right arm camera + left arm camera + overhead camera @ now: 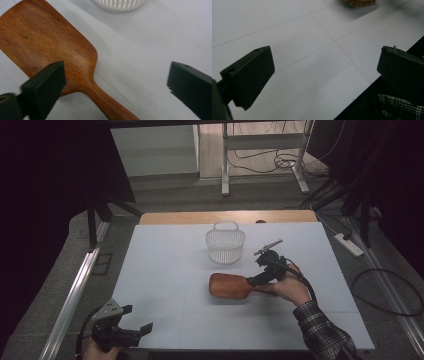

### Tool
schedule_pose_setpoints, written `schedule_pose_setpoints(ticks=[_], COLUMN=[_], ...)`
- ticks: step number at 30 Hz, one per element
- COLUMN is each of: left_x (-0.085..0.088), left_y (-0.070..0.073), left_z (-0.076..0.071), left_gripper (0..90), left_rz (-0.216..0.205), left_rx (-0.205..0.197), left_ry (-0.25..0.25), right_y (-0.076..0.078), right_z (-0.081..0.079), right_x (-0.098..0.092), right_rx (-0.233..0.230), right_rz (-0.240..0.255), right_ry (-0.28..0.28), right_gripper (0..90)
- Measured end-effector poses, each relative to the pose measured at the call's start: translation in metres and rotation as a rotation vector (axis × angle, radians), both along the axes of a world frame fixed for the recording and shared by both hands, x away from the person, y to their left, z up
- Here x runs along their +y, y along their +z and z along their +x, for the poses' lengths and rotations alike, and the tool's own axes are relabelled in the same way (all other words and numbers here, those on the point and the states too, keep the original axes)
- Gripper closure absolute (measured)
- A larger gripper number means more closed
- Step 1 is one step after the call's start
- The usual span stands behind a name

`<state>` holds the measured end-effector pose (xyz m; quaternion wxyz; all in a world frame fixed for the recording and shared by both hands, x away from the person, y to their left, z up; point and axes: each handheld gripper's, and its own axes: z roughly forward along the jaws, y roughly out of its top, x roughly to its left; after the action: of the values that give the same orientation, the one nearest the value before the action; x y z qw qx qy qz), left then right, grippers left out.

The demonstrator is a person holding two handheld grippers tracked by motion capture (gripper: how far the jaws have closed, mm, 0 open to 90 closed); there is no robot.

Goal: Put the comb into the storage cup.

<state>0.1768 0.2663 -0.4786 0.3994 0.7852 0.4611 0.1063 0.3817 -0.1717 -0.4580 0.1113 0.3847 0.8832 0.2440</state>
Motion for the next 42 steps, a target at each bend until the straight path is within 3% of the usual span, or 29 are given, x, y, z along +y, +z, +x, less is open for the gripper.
schedule_pose_setpoints(ticks=[8, 10, 13, 17, 25, 42], left_x=[0.000, 0.000, -0.001, -0.001, -0.001, 0.000], left_y=[0.000, 0.000, 0.000, 0.000, 0.000, 0.000], left_z=[0.000, 0.000, 0.000, 0.000, 0.000, 0.000], left_gripper=[1.2, 1.2, 1.3, 1.4, 1.5, 1.8], left_rz=[0.001, 0.001, 0.002, 0.005, 0.004, -0.004], left_rx=[0.000, 0.000, 0.000, 0.000, 0.000, 0.001], left_ry=[-0.001, -0.001, -0.002, -0.006, -0.008, -0.009], right_y=[-0.001, -0.001, -0.001, 0.001, -0.009, -0.038], right_z=[0.001, 0.001, 0.002, 0.003, 0.006, 0.010], right_x=[-0.004, -0.004, -0.006, -0.010, -0.013, -0.021], right_rx=[0.019, 0.021, 0.032, 0.032, -0.002, 0.055], right_rz=[-0.007, -0.010, 0.002, 0.011, -0.032, -0.071], right_ry=[0.040, 0.046, 0.083, 0.091, 0.074, 0.038], right_gripper=[48.4, 51.9, 71.9, 89.6, 89.7, 89.7])
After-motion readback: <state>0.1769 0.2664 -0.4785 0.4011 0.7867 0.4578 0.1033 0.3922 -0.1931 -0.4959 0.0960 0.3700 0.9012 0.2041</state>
